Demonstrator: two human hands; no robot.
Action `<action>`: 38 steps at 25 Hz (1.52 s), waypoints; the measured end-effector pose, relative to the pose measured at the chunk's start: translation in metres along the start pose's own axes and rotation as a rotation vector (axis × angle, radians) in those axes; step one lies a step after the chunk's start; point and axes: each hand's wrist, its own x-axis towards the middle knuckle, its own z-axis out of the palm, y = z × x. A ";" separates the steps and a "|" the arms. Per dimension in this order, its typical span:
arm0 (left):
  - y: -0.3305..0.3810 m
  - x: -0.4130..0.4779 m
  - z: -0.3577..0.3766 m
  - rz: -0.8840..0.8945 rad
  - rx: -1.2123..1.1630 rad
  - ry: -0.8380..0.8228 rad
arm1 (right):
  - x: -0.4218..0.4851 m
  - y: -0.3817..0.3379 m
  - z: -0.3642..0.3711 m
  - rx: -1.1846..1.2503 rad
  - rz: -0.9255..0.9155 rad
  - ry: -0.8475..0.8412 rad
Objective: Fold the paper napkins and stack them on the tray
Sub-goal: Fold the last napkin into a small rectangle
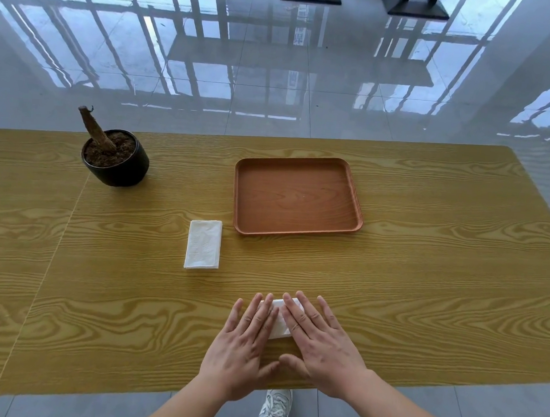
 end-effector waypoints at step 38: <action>0.003 -0.006 -0.039 -0.643 -0.541 0.210 | 0.046 0.000 -0.064 1.173 0.715 0.078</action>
